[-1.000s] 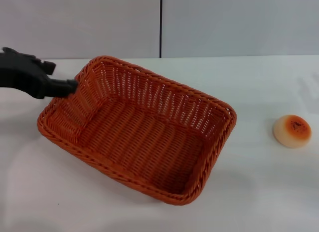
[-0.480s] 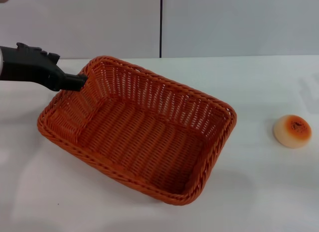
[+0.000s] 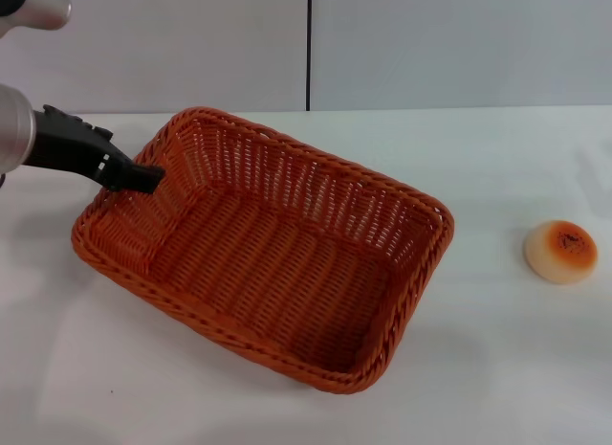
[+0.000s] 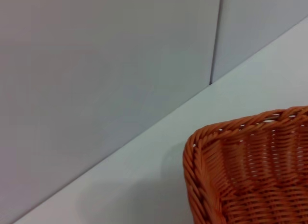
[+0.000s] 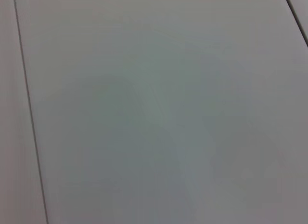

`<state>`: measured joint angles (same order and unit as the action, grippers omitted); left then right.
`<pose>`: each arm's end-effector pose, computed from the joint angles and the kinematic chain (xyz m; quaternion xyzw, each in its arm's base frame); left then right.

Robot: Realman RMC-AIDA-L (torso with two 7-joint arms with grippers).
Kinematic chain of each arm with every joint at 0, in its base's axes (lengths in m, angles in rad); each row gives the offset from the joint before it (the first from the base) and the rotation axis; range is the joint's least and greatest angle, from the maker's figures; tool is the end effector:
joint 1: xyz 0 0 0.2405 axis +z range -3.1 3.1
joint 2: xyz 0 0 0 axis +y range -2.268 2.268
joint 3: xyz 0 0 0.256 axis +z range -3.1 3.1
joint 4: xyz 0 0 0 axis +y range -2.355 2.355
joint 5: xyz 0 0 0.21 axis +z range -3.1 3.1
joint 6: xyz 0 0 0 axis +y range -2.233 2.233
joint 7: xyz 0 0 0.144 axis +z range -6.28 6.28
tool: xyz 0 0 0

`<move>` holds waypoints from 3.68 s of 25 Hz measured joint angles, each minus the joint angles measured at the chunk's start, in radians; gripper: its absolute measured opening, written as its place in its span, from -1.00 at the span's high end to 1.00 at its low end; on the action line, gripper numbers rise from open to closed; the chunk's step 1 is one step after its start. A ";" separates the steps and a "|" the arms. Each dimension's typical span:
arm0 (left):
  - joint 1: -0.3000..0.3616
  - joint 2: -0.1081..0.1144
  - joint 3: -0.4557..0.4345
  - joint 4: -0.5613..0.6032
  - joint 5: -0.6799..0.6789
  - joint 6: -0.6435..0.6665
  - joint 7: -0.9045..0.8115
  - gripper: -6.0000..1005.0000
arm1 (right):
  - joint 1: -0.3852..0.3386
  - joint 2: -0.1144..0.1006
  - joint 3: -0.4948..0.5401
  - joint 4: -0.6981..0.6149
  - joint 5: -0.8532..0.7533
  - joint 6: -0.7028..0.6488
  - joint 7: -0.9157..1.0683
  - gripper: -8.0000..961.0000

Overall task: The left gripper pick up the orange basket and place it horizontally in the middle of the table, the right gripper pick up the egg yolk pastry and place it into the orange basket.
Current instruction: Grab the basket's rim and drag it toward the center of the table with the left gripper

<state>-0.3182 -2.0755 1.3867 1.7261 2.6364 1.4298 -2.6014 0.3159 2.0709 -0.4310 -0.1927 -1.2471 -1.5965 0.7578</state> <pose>-0.1954 0.3331 0.0545 -0.8855 -0.3191 0.1037 0.3213 0.3346 0.2769 0.0422 -0.6920 0.2276 0.4749 0.4938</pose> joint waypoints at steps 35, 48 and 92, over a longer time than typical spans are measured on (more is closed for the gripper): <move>-0.108 -0.003 0.085 -0.196 0.107 -0.031 -0.075 0.07 | 0.014 -0.003 0.000 -0.009 -0.002 0.041 -0.005 0.12; -0.121 0.001 0.016 -0.203 0.061 -0.021 -0.125 0.51 | 0.023 -0.013 0.000 -0.013 -0.002 0.041 -0.001 0.13; 0.056 0.005 -0.296 -0.200 -0.178 0.191 -0.279 0.66 | 0.132 -0.079 -0.074 0.022 -0.015 0.069 0.064 0.19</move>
<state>-0.2619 -2.0705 1.0910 1.5264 2.4579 1.6208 -2.8800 0.4483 1.9920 -0.5053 -0.1704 -1.2625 -1.5275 0.8223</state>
